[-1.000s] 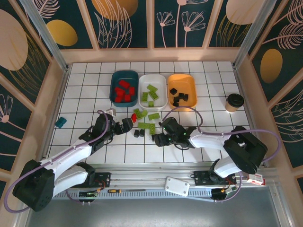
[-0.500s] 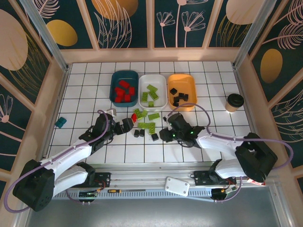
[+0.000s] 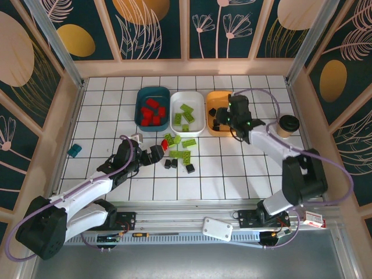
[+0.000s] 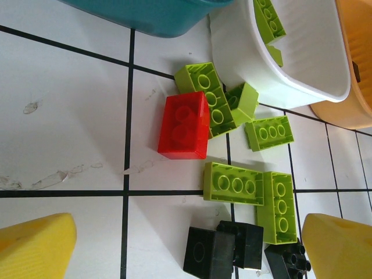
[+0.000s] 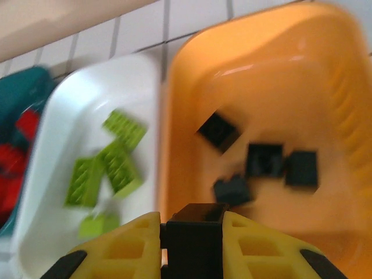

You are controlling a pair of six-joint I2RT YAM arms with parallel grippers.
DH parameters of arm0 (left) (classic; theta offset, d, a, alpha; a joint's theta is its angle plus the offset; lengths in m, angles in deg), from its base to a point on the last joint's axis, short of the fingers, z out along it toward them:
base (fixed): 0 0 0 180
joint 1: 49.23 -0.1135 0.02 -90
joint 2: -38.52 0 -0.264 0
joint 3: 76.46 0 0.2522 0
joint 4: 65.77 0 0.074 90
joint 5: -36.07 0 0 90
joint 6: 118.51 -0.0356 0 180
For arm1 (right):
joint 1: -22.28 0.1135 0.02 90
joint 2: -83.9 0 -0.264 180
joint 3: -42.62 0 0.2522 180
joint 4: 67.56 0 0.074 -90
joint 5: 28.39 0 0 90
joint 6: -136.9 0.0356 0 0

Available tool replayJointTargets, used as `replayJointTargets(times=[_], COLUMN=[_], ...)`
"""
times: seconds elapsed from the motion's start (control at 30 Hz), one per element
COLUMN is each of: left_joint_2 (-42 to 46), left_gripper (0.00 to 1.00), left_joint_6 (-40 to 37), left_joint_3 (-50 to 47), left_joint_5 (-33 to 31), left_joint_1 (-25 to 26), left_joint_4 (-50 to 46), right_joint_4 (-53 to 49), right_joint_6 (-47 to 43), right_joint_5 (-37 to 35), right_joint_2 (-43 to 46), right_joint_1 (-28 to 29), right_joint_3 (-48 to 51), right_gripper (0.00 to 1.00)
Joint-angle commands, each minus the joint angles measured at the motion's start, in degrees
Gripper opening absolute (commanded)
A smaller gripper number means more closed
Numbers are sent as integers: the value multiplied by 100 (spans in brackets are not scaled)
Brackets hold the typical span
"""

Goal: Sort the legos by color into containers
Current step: Place the lego in the container.

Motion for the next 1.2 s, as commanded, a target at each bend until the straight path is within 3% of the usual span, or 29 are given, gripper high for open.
replayJointTargets(times=[0.0,0.17,0.3,0.47,0.53,0.93,1.07,1.17], left_joint_2=[92,27,-65,-271,-331,-1559,-1887,-1928], left_gripper=[99,98,98,97,97,80,65,60], left_joint_6=[-35,-64,-94,-257,-307,-518,-489,-448], left_joint_3=[34,37,15,124,168,661,782,752], left_joint_5=[42,48,18,-128,-244,-1216,-1286,-1336], left_joint_1=[34,39,30,88,190,1353,1432,1439], left_joint_4=[-1,19,47,-110,-147,-157,-44,45], right_joint_4=[-102,-492,-819,-932,-895,145,440,597], right_joint_6=[-198,-449,-392,-284,-261,57,261,373], right_joint_5=[-599,-1171,-1228,-986,-945,-637,-540,-501], right_joint_2=[-807,-2013,-2736,-2947,-2845,-1006,-481,-128], right_joint_1=[-262,-319,-370,-355,-346,276,410,522], right_joint_3=[-582,-1798,-2533,-2871,-2852,-657,136,567], right_gripper=[16,18,21,54,59,62,62,62])
